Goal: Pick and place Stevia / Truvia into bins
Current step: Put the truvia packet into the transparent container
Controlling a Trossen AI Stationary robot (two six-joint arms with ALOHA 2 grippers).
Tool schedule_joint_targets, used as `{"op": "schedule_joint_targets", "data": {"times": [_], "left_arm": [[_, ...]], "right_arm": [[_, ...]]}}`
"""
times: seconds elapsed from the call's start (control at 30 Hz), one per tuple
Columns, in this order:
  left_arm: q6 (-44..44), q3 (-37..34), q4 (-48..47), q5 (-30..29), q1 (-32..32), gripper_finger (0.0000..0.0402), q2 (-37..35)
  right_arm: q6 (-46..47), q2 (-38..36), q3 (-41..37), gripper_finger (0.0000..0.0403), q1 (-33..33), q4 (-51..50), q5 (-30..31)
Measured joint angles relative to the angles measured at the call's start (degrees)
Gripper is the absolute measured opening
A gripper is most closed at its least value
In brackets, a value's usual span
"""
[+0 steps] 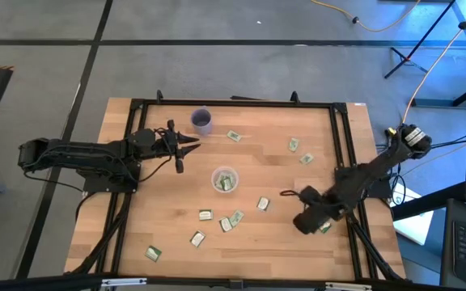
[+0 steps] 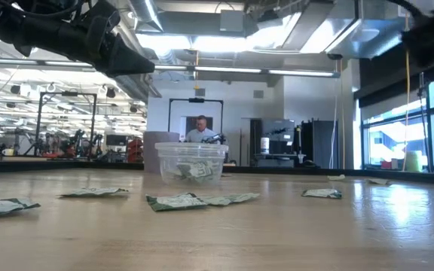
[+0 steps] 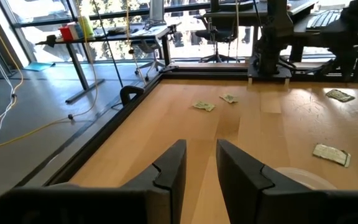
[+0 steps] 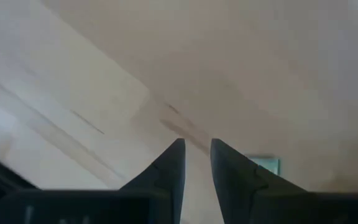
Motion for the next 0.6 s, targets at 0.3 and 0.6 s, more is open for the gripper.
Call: {"op": "schedule_joint_targets", "data": {"times": [0.3,0.6], "left_arm": [[-0.6,0.0,-0.2,0.0,0.0,0.0084,0.0],[-1.0,0.0,-0.5,0.0,0.0,0.0084,0.0]], "right_arm": [[15.7,4.3,0.0,0.0081,9.7,-1.8,-0.1],[23.6,9.7,0.0,0.0081,13.3,-1.5,-1.9]]}}
